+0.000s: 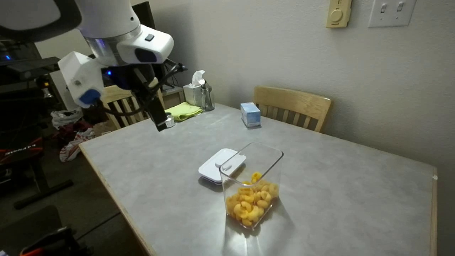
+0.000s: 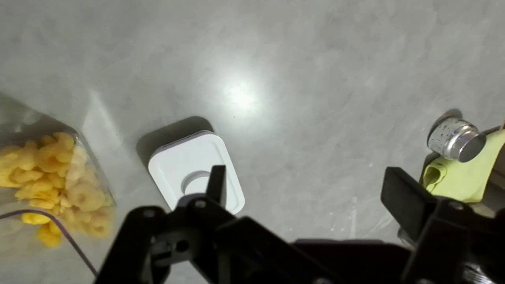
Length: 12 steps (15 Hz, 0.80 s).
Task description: Pick up the white lid from the table and put it on the container.
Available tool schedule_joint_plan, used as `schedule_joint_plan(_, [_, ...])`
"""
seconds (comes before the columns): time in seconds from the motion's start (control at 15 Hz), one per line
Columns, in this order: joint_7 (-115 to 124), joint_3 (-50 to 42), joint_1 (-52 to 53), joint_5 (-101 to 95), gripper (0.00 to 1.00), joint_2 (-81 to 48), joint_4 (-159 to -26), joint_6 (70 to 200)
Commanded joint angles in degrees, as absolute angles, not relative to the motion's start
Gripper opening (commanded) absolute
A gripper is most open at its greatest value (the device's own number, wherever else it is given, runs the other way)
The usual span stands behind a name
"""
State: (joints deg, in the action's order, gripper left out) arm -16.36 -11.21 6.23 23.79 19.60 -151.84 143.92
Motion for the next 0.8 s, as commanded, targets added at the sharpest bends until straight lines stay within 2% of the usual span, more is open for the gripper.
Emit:
schedule_joint_plan(0.0, [-26.0,-12.7,8.1,26.2,1.0,12.0,-145.8,140.8])
schedule_joint_plan(0.27, [-26.1,-10.4,5.5,22.9,1.0,5.2,-139.0,139.3])
schedule_joint_plan(0.33, [-25.6,-9.6,5.3,24.4,1.0,9.4,-143.5,140.9])
schedule_joint_plan(0.73, [-25.3,-8.6,4.3,23.5,1.0,4.9,-139.8,141.4])
